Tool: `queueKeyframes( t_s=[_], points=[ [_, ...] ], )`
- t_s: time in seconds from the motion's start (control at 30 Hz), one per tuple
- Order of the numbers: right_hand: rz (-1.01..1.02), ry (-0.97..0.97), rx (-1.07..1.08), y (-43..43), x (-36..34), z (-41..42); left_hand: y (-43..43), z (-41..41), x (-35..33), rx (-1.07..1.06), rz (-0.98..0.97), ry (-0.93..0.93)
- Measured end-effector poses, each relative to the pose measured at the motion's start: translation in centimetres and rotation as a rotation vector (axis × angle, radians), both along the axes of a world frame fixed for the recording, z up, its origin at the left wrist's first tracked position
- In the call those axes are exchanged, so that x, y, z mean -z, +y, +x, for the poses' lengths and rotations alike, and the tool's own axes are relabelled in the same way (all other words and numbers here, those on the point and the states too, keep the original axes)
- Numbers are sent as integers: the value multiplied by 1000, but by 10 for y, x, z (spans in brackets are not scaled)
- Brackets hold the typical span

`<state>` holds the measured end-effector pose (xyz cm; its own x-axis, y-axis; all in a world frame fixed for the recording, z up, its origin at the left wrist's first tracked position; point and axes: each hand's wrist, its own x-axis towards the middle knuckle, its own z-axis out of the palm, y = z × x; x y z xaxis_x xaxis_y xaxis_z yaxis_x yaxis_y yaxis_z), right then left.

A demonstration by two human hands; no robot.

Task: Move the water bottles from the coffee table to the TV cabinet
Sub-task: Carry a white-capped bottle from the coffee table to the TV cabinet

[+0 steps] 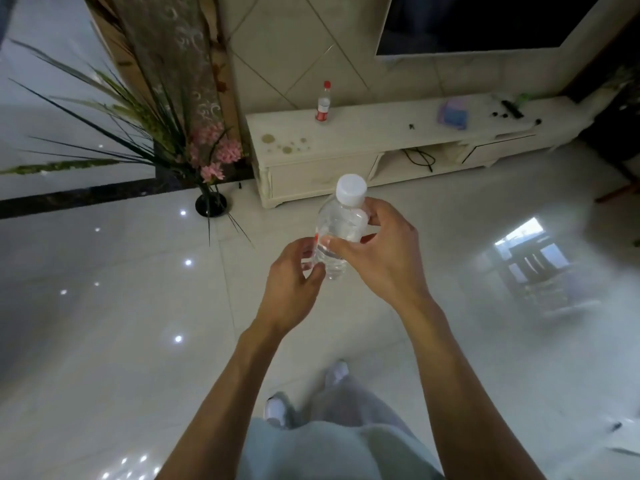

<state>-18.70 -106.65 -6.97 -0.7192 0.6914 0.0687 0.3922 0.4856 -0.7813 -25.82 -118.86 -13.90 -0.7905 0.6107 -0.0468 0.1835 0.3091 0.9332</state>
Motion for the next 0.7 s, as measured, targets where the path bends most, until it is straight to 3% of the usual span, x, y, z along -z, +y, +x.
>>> queueKeyframes(
  t_s=[0.33, 0.7],
  points=[
    [0, 16, 25, 105, 13, -109, 104, -112, 6, 61, -21, 30],
    [-8, 36, -47, 256, -3, -253, 259, -251, -19, -50, -12, 24]
  ],
)
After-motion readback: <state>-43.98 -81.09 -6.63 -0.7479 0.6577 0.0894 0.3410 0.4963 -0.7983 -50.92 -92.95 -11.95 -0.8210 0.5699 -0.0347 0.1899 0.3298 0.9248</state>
